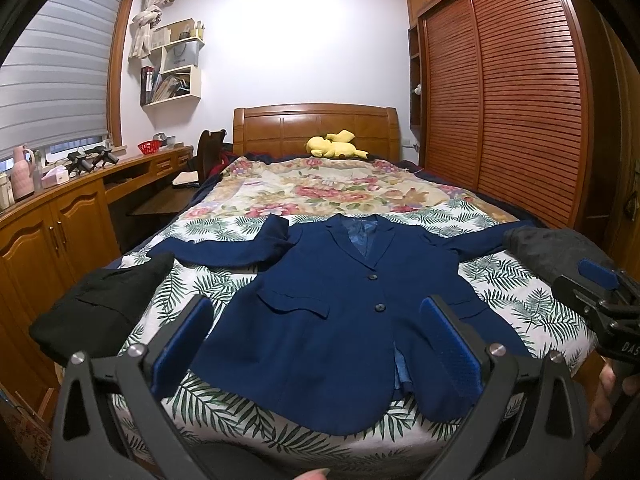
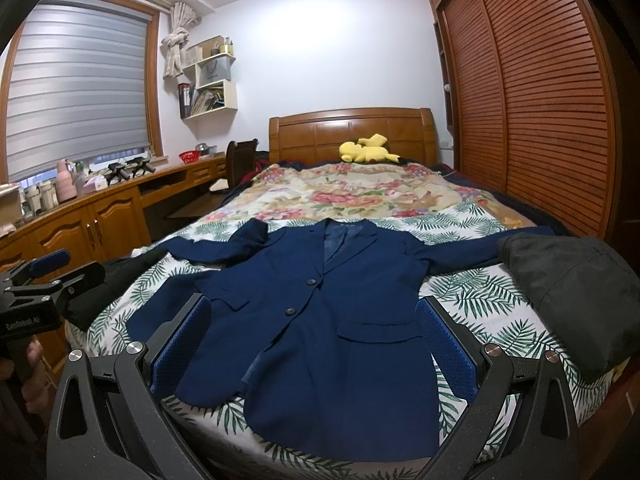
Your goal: Fold large clothes
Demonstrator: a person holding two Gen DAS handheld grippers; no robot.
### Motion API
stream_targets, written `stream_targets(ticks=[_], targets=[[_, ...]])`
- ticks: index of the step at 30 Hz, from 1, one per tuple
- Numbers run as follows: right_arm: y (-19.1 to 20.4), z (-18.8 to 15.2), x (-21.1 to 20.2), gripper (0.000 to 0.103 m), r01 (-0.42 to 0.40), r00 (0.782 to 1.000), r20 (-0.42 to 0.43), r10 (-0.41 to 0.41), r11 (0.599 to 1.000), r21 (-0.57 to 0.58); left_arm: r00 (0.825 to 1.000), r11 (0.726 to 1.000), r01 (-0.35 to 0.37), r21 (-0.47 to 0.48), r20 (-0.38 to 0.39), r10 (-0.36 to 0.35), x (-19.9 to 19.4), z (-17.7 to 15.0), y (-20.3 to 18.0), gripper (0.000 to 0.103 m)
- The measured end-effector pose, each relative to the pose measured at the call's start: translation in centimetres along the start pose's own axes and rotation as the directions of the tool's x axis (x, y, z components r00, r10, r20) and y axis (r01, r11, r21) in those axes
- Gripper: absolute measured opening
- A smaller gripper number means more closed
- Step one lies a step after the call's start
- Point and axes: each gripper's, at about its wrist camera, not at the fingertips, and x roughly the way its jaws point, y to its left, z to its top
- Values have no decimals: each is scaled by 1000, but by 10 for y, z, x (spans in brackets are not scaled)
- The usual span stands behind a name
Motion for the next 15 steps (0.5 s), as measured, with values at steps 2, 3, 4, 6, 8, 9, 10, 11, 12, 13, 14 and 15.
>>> stream_targets(ticks=[2, 3, 4, 6, 8, 9, 10, 11, 12, 13, 14, 15], targets=[[0, 0, 0, 103, 0, 1000, 0, 0, 1000, 0, 1000, 1000, -3, -1, 2, 3, 0, -1, 1, 103], [0, 0, 0, 103, 0, 1000, 0, 0, 1000, 1, 1000, 1000, -3, -4, 1, 3, 1, -1, 2, 103], [0, 0, 0, 103, 0, 1000, 0, 0, 1000, 1, 1000, 1000, -2, -6, 2, 2, 0, -1, 3, 103], [0, 0, 0, 103, -1, 1000, 0, 1, 1000, 0, 1000, 1000, -1, -7, 1, 1, 0, -2, 3, 103], [-1, -1, 0, 103, -1, 1000, 0, 1, 1000, 0, 1000, 1000, -1, -4, 2, 1, 0, -2, 3, 103], [0, 0, 0, 103, 0, 1000, 1, 0, 1000, 0, 1000, 1000, -2, -3, 3, 2, 0, -3, 4, 103], [-1, -1, 0, 103, 0, 1000, 1, 0, 1000, 0, 1000, 1000, -1, -4, 3, 1, 0, -2, 4, 103], [0, 0, 0, 103, 0, 1000, 1, 0, 1000, 0, 1000, 1000, 0, -3, 3, 0, 0, -3, 4, 103], [0, 0, 0, 103, 0, 1000, 1, 0, 1000, 0, 1000, 1000, -1, -3, 3, 1, 1, -3, 5, 103], [0, 0, 0, 103, 0, 1000, 1, 0, 1000, 0, 1000, 1000, -1, -3, 2, 1, 1, -3, 5, 103], [0, 0, 0, 103, 0, 1000, 1, 0, 1000, 0, 1000, 1000, 0, -4, 1, 0, 1, -3, 6, 103], [0, 0, 0, 103, 1, 1000, 1, -1, 1000, 0, 1000, 1000, 0, -5, 1, 0, 1, -4, 6, 103]])
